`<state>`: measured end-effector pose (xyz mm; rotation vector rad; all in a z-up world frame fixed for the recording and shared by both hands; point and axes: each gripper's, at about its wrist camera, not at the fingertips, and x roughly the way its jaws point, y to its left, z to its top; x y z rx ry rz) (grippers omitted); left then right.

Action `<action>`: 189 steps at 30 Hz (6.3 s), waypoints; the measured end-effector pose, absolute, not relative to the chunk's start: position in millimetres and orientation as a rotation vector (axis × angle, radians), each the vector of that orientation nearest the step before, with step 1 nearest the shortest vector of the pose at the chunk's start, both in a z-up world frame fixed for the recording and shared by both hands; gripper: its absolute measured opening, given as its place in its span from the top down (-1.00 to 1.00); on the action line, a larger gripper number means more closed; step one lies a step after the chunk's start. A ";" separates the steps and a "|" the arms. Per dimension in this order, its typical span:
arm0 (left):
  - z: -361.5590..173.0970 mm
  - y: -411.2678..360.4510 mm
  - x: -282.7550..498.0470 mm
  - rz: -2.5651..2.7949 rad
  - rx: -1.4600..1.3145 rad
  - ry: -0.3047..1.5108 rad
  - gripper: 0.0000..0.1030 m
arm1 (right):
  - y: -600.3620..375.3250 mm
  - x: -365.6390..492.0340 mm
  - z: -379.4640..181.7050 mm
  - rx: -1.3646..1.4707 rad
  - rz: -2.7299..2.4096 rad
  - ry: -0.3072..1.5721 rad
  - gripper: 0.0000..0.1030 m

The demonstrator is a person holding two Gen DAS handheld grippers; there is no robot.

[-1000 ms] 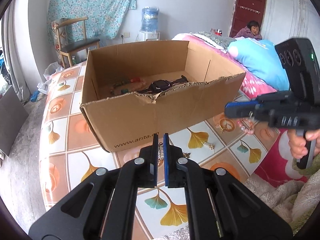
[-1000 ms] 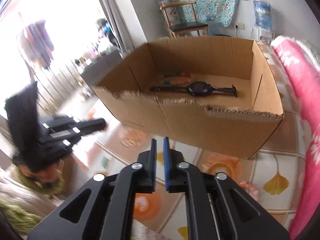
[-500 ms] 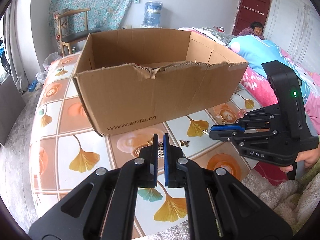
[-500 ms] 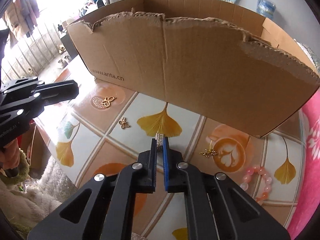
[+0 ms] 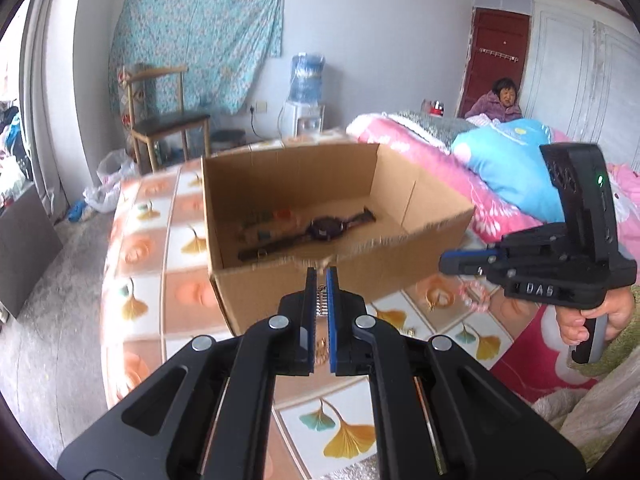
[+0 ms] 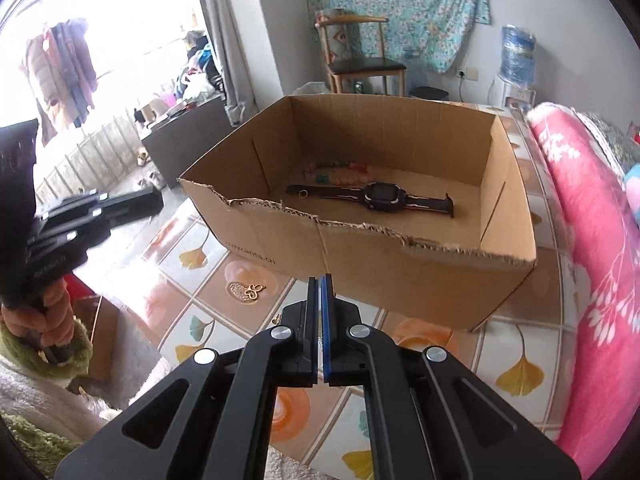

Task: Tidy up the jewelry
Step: 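Carry both held gold charms over the box with both grippers, then open the left gripper over the box while the right gripper opens to drop its charm, then withdraw both open grippers from the box back toward the remaining charms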

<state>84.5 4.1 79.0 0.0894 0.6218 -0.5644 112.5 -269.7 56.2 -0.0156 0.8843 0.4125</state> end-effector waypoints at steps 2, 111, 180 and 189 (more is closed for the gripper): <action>80.5 2.2 85.9 -0.567 0.090 0.619 0.92 | -263.2 115.0 42.0 -0.049 0.423 0.941 0.90; -47.0 8.4 97.6 -0.311 0.162 0.938 -0.85 | -243.9 94.5 -40.5 0.004 0.314 1.046 -0.88; -46.1 6.6 101.7 -0.334 0.173 0.952 -0.85 | -248.9 93.9 -36.0 0.032 0.285 1.021 -0.88; -45.9 7.5 99.9 -0.332 0.174 0.957 -0.85 | -254.8 94.5 -35.5 0.083 0.296 1.008 -0.88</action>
